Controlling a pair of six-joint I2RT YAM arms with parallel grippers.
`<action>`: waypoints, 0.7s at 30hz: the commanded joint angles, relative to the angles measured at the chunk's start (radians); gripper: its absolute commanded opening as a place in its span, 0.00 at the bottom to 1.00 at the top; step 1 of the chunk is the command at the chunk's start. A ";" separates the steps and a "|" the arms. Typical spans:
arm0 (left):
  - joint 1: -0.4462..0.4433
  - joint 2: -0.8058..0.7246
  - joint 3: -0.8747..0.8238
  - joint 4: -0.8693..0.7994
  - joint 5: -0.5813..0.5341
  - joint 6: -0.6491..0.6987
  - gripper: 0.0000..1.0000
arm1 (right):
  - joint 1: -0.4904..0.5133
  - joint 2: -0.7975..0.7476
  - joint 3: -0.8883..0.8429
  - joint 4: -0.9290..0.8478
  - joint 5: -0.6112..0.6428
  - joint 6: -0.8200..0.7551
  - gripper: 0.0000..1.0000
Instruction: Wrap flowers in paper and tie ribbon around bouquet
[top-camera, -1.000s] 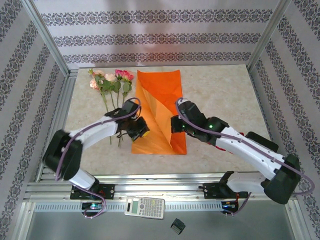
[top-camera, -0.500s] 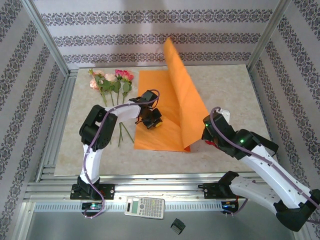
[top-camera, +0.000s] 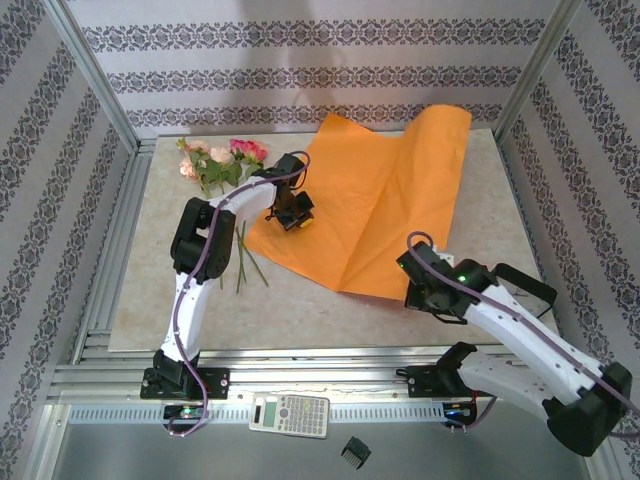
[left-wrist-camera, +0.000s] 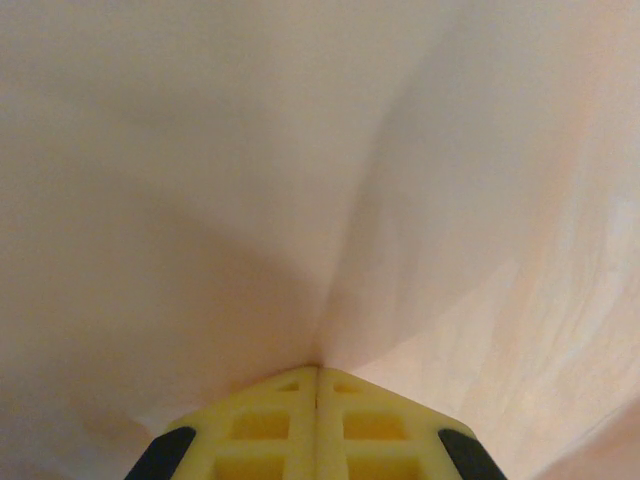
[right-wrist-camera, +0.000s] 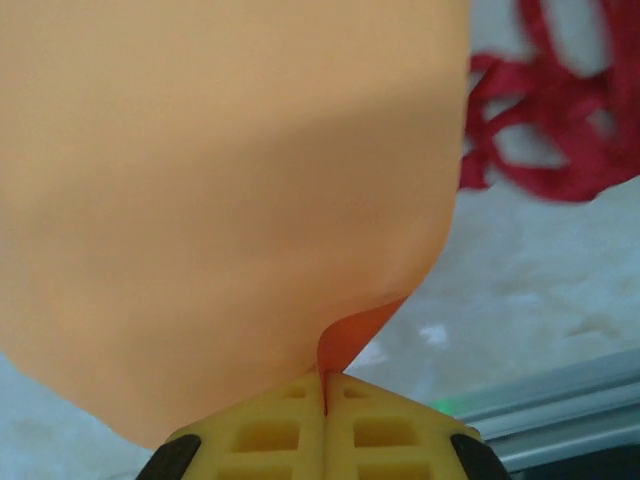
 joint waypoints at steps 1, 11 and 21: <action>0.022 0.037 0.078 -0.066 -0.059 0.113 0.00 | -0.007 0.073 -0.048 0.084 -0.260 0.025 0.00; -0.104 -0.312 -0.246 0.107 0.017 -0.079 0.00 | 0.008 0.123 0.090 -0.004 -0.267 -0.013 0.45; -0.179 -0.323 -0.545 0.379 0.046 -0.289 0.00 | -0.198 0.160 0.201 0.116 -0.245 -0.165 0.52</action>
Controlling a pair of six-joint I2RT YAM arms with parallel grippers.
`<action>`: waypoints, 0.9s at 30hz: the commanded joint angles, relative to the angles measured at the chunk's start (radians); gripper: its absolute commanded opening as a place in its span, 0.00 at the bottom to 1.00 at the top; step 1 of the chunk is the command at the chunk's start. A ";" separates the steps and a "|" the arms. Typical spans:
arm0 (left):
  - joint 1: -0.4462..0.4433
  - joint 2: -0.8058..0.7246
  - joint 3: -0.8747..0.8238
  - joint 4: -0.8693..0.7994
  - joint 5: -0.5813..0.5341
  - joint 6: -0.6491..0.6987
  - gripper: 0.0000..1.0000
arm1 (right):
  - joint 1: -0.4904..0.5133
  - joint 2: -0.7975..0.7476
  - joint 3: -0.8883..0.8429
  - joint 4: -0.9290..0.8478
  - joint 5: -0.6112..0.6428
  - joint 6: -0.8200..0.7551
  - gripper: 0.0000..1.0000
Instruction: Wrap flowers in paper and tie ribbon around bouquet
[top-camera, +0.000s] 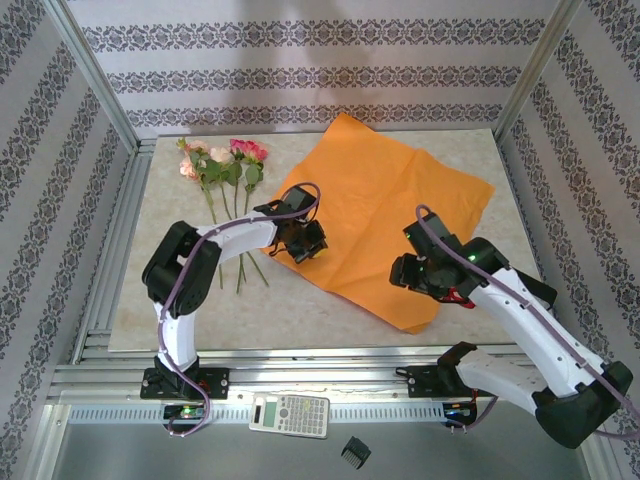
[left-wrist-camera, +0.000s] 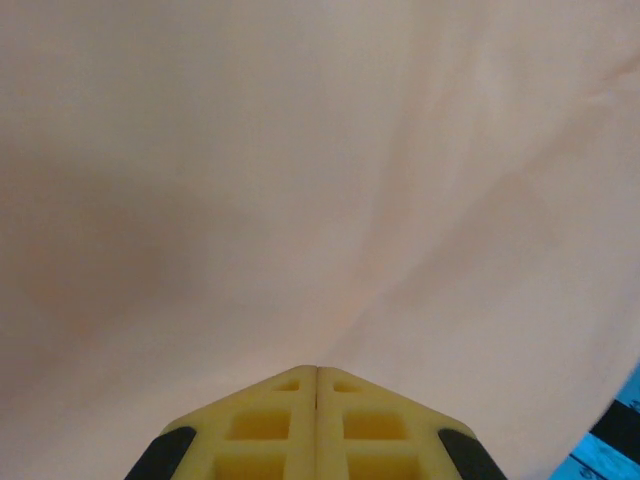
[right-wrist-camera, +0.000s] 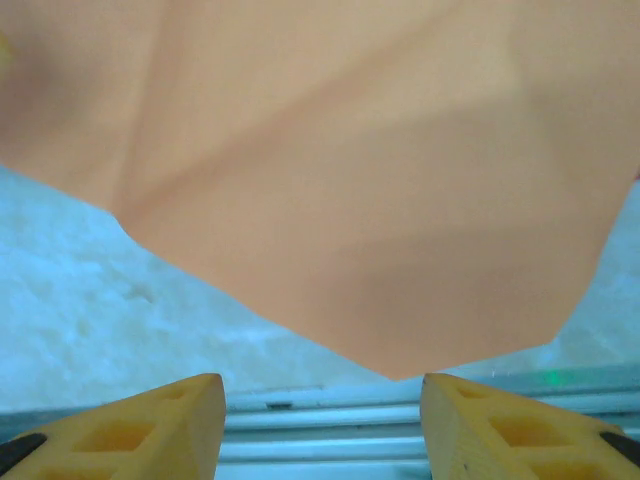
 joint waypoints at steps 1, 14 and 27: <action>0.007 0.025 -0.017 0.069 0.003 -0.067 0.00 | -0.086 0.121 -0.040 0.165 -0.090 -0.071 0.50; 0.137 0.070 -0.074 -0.003 -0.026 0.046 0.00 | -0.013 0.611 -0.091 0.454 -0.241 -0.081 0.30; 0.201 0.036 -0.074 0.017 0.134 0.109 0.14 | 0.129 0.530 -0.182 0.367 -0.222 0.057 0.22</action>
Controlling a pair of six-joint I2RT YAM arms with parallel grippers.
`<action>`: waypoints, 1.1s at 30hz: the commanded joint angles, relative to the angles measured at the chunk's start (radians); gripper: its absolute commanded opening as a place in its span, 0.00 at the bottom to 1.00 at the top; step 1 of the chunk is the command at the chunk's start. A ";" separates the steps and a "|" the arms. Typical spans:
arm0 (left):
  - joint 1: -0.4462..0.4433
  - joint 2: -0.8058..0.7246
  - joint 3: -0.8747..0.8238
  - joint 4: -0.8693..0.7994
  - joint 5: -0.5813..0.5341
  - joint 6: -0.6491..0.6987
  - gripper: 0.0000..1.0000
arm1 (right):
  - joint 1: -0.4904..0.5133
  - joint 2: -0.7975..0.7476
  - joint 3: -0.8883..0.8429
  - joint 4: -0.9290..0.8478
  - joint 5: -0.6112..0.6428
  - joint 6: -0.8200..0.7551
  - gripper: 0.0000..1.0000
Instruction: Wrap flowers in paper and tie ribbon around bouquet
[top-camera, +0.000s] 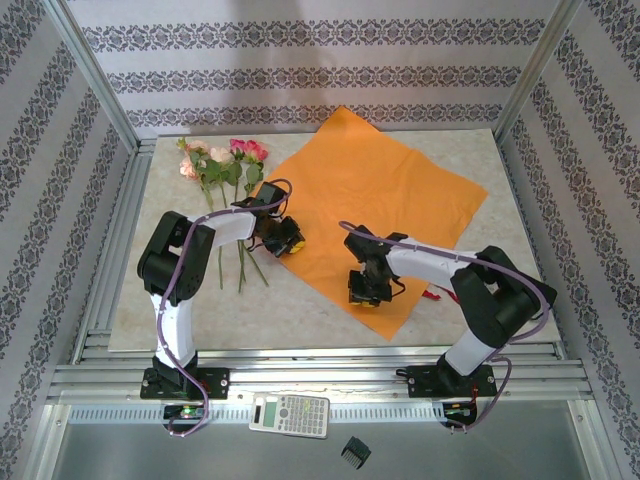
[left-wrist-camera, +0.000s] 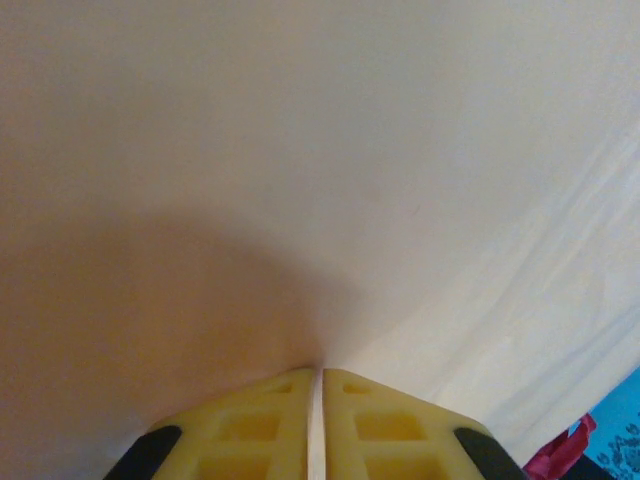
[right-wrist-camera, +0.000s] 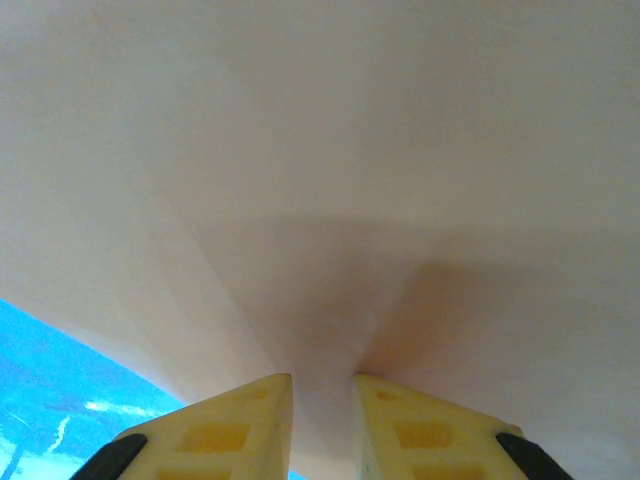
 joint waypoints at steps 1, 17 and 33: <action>0.011 0.000 -0.016 -0.040 0.019 0.024 0.16 | -0.011 -0.077 -0.038 -0.083 0.034 0.046 0.22; 0.060 -0.150 0.000 0.009 0.095 -0.155 0.34 | -0.145 -0.159 0.036 -0.084 0.103 -0.022 0.28; 0.127 0.151 0.144 0.087 0.123 -0.061 0.11 | -0.207 0.141 0.158 0.017 0.107 -0.001 0.36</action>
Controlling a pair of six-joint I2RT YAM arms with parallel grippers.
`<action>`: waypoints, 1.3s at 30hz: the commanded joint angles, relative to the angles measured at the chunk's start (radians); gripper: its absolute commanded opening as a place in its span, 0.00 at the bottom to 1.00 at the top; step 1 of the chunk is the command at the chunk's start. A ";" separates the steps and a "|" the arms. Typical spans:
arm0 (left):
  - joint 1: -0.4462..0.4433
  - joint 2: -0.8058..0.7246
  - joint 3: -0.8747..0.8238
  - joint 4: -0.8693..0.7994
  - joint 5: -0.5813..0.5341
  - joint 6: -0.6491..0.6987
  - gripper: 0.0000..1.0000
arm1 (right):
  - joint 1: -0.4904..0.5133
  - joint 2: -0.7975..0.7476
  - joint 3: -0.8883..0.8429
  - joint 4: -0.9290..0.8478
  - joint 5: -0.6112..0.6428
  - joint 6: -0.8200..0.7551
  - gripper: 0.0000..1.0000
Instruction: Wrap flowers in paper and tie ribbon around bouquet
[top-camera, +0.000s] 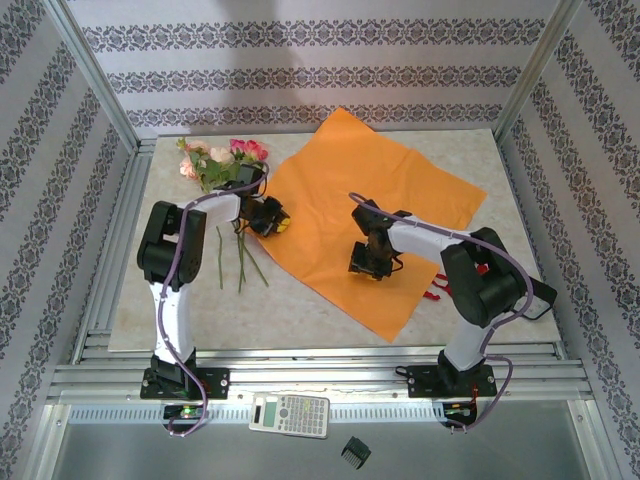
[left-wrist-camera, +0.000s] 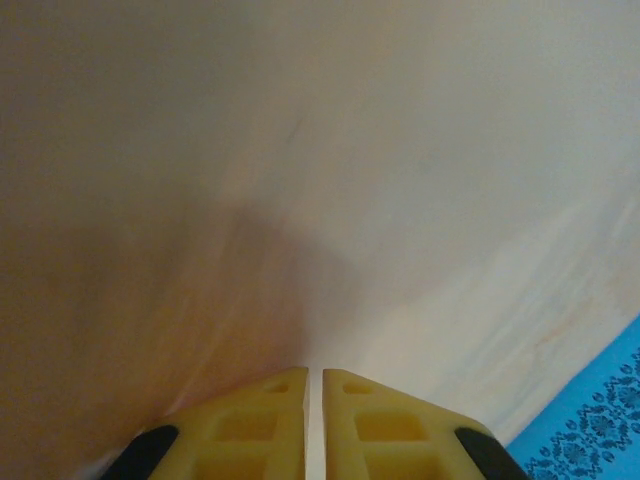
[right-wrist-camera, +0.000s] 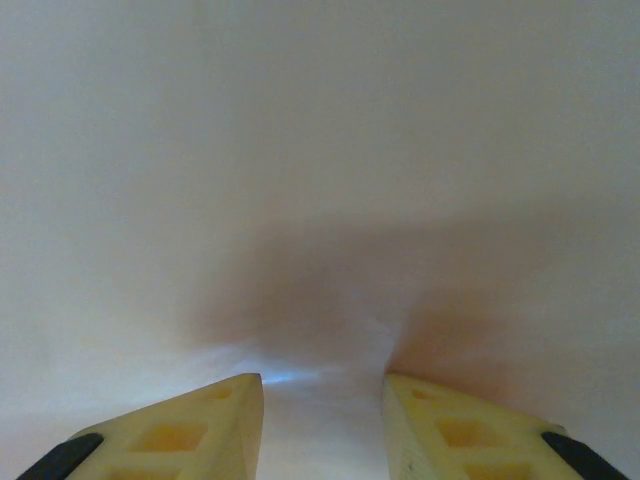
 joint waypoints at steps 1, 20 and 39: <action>-0.028 0.043 -0.018 0.122 0.069 -0.036 0.11 | -0.056 -0.032 -0.032 -0.043 0.063 -0.009 0.36; 0.079 -0.049 -0.044 -0.001 0.040 0.110 0.30 | 0.067 -0.092 -0.045 -0.112 0.076 0.043 0.35; 0.149 0.172 0.594 -0.665 -0.425 0.660 0.21 | -0.027 -0.144 -0.124 -0.195 0.158 -0.038 0.35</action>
